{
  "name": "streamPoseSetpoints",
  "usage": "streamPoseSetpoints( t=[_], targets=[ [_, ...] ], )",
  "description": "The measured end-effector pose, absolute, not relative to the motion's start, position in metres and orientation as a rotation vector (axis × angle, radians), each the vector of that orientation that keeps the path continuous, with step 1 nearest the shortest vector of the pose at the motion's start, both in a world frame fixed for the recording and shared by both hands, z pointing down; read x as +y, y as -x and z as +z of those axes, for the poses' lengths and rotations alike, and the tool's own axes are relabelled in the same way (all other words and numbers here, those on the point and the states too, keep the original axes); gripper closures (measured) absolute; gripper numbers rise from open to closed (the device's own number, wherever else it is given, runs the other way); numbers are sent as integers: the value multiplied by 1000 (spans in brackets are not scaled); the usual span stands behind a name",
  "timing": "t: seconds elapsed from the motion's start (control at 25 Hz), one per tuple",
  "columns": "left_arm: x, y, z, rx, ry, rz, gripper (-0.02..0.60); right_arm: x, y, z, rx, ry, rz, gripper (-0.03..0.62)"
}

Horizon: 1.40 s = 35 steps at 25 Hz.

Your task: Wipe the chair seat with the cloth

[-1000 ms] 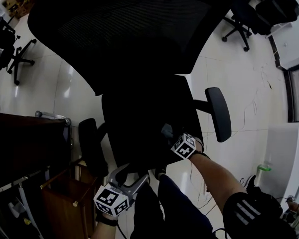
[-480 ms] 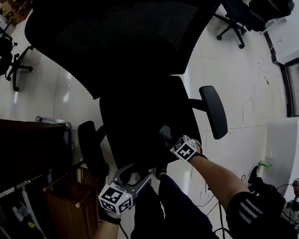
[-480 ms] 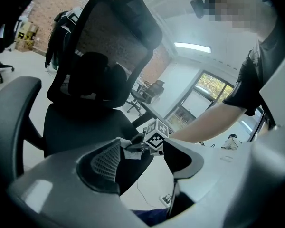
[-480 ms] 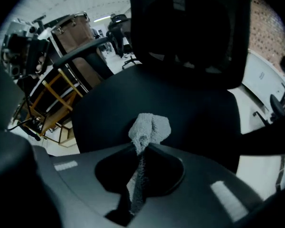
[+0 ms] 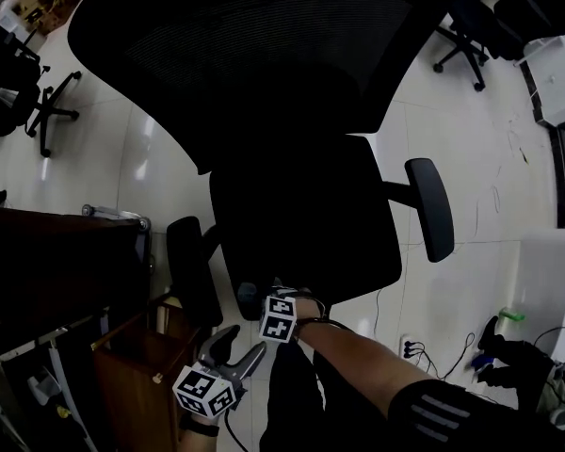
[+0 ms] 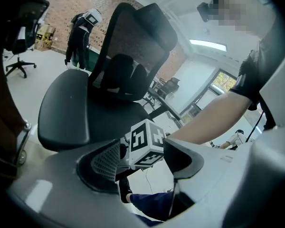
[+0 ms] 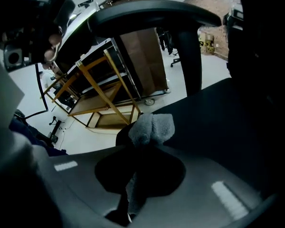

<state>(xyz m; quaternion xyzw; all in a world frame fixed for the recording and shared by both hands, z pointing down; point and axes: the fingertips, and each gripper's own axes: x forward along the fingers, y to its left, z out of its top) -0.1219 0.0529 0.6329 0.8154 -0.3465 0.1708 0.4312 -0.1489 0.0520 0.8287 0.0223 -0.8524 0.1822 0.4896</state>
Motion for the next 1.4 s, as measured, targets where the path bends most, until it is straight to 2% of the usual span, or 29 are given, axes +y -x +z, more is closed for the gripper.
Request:
streamPoseSetpoints(
  t=[0.28, 0.68, 0.92, 1.2, 1.4],
  targets=[
    [54, 111, 637, -851, -2026, 410, 273, 44, 111, 839, -2045, -92, 486, 568],
    [27, 36, 640, -710, -2101, 414, 273, 10, -91, 854, -1860, -371, 569, 568],
    [13, -6, 629, -630, -2154, 413, 273, 10, -175, 844, -1788, -509, 601, 568],
    [18, -19, 612, -587, -2182, 430, 273, 6, -186, 825, -1780, -661, 689, 568],
    [20, -4, 569, -583, -2231, 415, 273, -4, -155, 749, -1934, -811, 834, 568]
  ],
)
